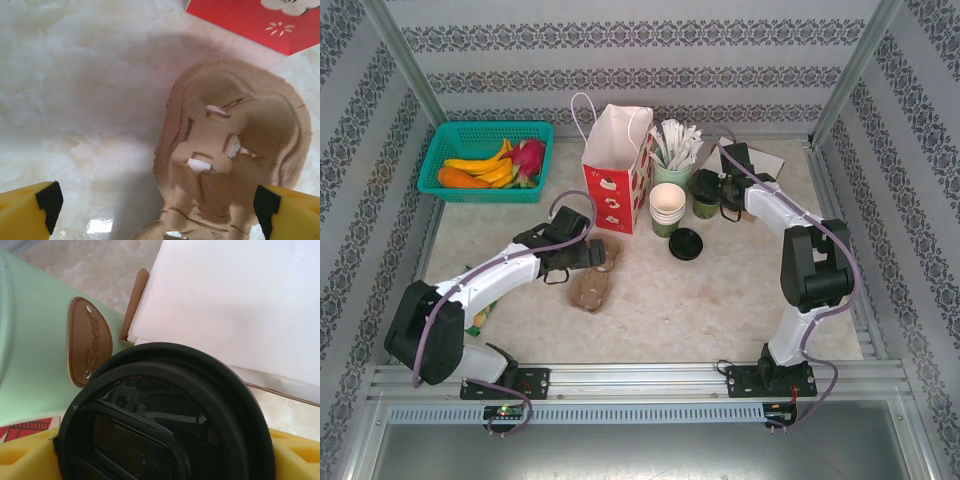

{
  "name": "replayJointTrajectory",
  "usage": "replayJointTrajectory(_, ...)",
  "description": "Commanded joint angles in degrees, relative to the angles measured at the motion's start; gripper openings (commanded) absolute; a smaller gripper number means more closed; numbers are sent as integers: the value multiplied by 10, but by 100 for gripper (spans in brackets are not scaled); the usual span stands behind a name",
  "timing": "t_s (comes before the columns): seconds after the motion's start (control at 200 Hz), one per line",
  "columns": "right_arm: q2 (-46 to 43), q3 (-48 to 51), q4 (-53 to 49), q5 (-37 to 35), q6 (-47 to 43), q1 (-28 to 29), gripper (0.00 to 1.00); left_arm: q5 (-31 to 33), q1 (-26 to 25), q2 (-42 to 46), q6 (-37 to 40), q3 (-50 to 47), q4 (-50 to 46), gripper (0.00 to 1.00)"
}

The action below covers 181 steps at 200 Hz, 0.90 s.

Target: Pack the takeout coffee

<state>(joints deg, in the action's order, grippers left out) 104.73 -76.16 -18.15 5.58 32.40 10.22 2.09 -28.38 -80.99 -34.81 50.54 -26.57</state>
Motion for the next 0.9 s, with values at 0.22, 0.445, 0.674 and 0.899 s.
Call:
replayJointTrajectory(0.22, -44, 2, -36, -6, -29, -6, 97, -46, 7, -52, 77, -9, 67, 99)
replayJointTrajectory(0.445, -151, 69, -50, -26, -29, -6, 98, -98, 6, -89, 103, -4, 101, 100)
replayJointTrajectory(0.674, -280, 160, -69, -50, -37, -5, 98, -192, -25, -124, 104, 10, 145, 100)
replayJointTrajectory(0.899, -359, 218, -96, -45, -49, -5, 98, -224, -81, -193, 135, 97, 106, 100)
